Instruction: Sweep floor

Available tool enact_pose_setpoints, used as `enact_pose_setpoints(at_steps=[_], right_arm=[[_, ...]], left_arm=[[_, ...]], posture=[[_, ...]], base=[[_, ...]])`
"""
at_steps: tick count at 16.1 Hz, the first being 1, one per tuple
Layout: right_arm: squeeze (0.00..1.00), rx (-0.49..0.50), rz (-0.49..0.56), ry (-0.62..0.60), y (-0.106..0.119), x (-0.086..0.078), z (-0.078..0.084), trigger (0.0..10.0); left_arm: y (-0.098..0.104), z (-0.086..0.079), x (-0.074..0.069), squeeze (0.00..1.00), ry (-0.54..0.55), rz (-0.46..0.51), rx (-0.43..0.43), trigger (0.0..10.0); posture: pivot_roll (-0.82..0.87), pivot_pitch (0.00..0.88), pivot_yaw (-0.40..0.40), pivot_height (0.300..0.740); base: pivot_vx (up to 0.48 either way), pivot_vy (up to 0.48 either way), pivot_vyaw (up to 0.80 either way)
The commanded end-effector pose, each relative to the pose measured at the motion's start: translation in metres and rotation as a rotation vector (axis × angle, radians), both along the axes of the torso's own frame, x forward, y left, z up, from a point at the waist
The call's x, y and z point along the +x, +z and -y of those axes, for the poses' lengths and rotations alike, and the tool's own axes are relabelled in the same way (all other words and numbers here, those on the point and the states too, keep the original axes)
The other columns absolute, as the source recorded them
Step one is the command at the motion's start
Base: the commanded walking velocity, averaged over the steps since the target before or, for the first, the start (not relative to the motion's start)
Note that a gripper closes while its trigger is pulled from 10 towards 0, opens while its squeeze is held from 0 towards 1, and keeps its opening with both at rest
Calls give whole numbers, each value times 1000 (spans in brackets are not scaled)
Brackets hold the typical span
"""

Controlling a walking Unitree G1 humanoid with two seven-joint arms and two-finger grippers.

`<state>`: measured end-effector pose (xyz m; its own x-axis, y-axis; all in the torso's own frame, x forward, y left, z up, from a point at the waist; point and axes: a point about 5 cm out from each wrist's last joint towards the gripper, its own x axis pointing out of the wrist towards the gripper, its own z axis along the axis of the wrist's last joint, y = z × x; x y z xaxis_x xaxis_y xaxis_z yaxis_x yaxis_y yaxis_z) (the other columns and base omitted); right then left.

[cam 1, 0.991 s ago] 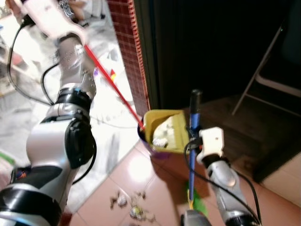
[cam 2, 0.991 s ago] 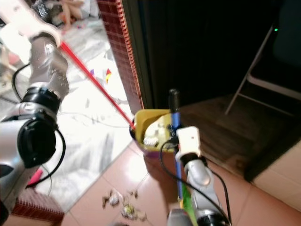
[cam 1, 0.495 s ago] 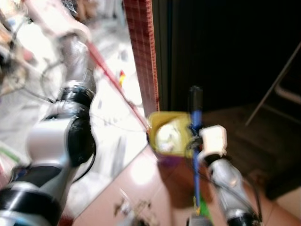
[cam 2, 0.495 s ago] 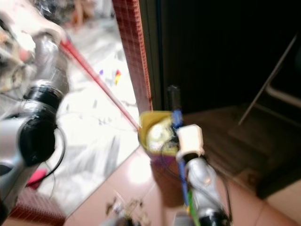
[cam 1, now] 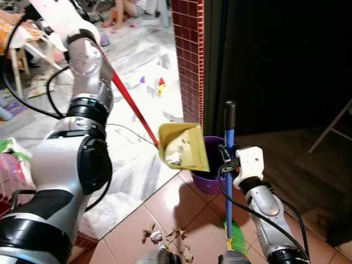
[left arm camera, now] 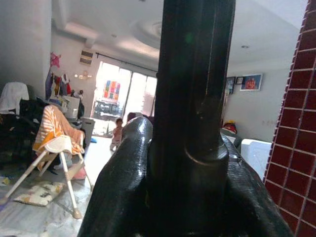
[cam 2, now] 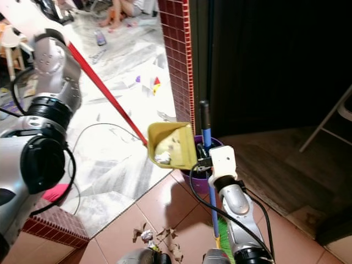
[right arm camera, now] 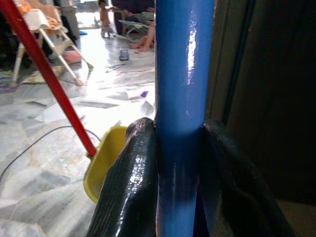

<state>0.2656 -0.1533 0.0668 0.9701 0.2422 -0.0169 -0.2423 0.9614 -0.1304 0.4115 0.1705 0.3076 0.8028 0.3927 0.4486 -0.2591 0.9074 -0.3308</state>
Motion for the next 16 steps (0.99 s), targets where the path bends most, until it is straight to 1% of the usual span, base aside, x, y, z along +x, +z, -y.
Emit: enact_pose_setpoints(at_steps=[1, 3, 5, 7, 8, 9, 10, 11, 12, 13, 14, 16], right_arm=[[0, 11, 40, 9, 8, 3, -5, 10000], [0, 11, 44, 8, 9, 4, -5, 10000], [0, 15, 48, -1, 10, 4, -4, 10000], [0, 17, 53, -7, 10, 4, -5, 10000], [0, 20, 58, -12, 11, 4, -5, 10000], [0, 23, 63, -17, 12, 3, -5, 10000], [0, 29, 76, -24, 14, 3, -4, 10000], [0, 18, 99, -32, 17, 0, -1, 10000], [0, 0, 115, -42, 19, -4, 3, 10000], [0, -32, 118, -65, 17, -13, 11, 10000], [0, -70, 63, -108, 3, -35, 30, 10000], [0, -103, 16, -144, -7, -56, 45, 10000]], left_arm=[[21, 4, -4, 0, 16, 87, 29, 10000], [22, 13, -5, 0, 8, 105, 83, 10000], [24, 36, -7, 0, -25, 146, 176, 10000], [22, 58, -10, 0, -85, 179, 239, 10000], [20, 74, -13, 0, -129, 203, 294, 10000], [20, 84, -15, 0, -158, 219, 328, 10000], [20, 97, -20, 0, -188, 255, 386, 10000], [20, 106, -23, 0, -211, 278, 417, 10000], [20, 111, -24, 0, -231, 289, 428, 10000], [21, 119, -27, 0, -250, 315, 459, 10000], [22, 135, -35, 0, -295, 378, 523, 10000], [19, 152, -46, 0, -342, 454, 586, 10000]], posture=[[-246, 0, 172, 740], [-249, 0, 174, 740], [-254, 0, 183, 740], [-255, 0, 190, 740], [-255, 0, 195, 740], [-255, 0, 201, 740], [-254, 0, 212, 740], [-253, 0, 215, 740], [-255, 0, 227, 740], [-262, 0, 236, 740], [-277, 0, 252, 740], [-289, 0, 263, 740]], base=[[0, 0, 0], [0, 0, 0], [0, 0, 0], [0, 0, 0], [0, 0, 0], [0, 0, 0], [0, 0, 0], [0, 0, 0], [0, 0, 0], [0, 0, 0], [0, 0, 0], [0, 0, 0]])
